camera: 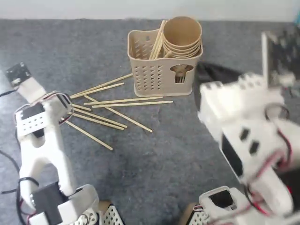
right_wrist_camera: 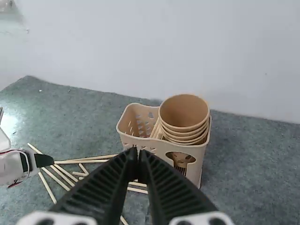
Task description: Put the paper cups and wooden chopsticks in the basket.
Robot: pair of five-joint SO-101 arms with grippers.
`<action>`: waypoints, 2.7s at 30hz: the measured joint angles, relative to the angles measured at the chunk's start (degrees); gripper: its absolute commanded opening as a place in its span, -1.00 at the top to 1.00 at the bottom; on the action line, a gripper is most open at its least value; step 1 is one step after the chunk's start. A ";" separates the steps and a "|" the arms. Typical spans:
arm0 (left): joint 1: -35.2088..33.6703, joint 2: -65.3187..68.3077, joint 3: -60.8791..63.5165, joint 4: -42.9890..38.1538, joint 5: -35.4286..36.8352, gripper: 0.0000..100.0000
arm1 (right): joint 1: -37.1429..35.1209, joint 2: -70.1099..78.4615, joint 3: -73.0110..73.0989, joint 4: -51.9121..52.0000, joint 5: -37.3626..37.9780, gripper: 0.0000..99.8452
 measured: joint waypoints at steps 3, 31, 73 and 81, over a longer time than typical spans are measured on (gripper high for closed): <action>1.32 1.93 -2.11 0.00 3.60 0.57 | 0.09 -3.78 7.74 0.00 1.49 0.99; 4.57 41.23 -34.37 0.26 24.18 0.57 | -10.20 -31.38 58.29 -5.63 7.21 0.98; 11.60 49.05 -50.37 24.09 23.47 0.98 | -10.64 -31.74 58.73 -0.26 7.56 0.98; 11.52 36.48 -49.32 31.82 23.47 0.97 | -10.73 -31.74 65.32 -0.26 7.56 0.98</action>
